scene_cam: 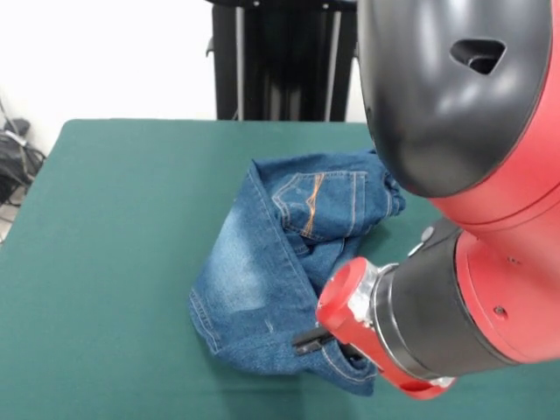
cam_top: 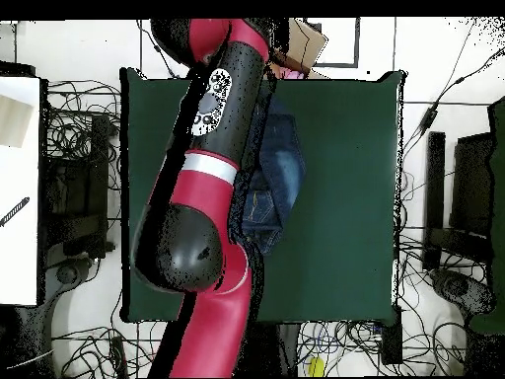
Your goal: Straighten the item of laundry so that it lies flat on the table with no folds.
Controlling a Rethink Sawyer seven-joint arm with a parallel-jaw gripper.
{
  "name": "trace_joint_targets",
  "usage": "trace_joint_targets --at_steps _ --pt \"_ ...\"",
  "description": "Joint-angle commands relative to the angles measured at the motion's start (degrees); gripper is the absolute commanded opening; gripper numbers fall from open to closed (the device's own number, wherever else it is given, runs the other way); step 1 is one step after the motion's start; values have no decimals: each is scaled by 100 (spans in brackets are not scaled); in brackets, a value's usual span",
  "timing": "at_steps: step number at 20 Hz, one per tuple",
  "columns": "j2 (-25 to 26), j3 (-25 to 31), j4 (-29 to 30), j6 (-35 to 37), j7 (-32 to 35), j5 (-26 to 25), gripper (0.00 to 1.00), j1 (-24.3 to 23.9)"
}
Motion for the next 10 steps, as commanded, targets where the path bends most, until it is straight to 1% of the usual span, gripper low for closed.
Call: trace_joint_targets --at_steps 1,5,10 --pt "-22 -2629 694 -78 1363 1497 0 -140" --pt "-22 -3462 898 103 1234 2266 0 -183" --pt "11 -4101 1071 215 1179 2808 0 -188"
